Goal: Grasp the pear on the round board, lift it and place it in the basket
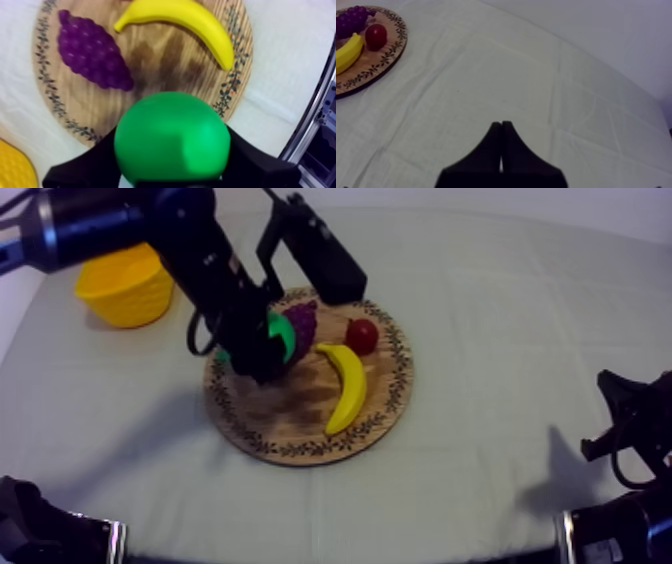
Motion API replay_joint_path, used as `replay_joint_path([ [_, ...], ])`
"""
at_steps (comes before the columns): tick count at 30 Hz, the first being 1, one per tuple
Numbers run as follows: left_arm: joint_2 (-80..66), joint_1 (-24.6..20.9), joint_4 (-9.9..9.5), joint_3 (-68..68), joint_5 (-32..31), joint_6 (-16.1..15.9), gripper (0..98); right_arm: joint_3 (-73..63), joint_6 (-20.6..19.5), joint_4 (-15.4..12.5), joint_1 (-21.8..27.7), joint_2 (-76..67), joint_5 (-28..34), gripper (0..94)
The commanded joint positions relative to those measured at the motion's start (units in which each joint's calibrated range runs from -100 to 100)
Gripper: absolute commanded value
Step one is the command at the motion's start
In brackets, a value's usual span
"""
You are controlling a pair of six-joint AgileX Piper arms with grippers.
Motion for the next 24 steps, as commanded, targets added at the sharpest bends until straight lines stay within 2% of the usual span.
replay_joint_path([
  [1, -1.48, -0.18, -0.22, -1.94, 1.56, 0.1, 53.4, -0.02, -0.01, 0.01, 0.02, -0.03, 0.02, 0.4],
  [11, -6.06, -1.07, -1.35, -6.91, 6.45, 0.84, 53.4, -0.02, -0.01, 0.01, 0.02, -0.03, 0.02, 0.4],
  [15, -7.18, -1.38, -1.45, -7.98, 7.14, 2.14, 53.6, -0.02, -0.01, 0.01, 0.02, -0.03, 0.02, 0.4],
  [18, -7.71, -1.67, -1.46, -8.47, 7.32, 4.65, 53.4, -0.02, -0.01, 0.01, 0.02, -0.03, 0.02, 0.4],
  [24, -8.1, -2.16, -0.45, -8.87, 7.34, 13.0, 52.1, -0.02, -0.01, 0.01, 0.02, -0.03, 0.02, 0.4],
])
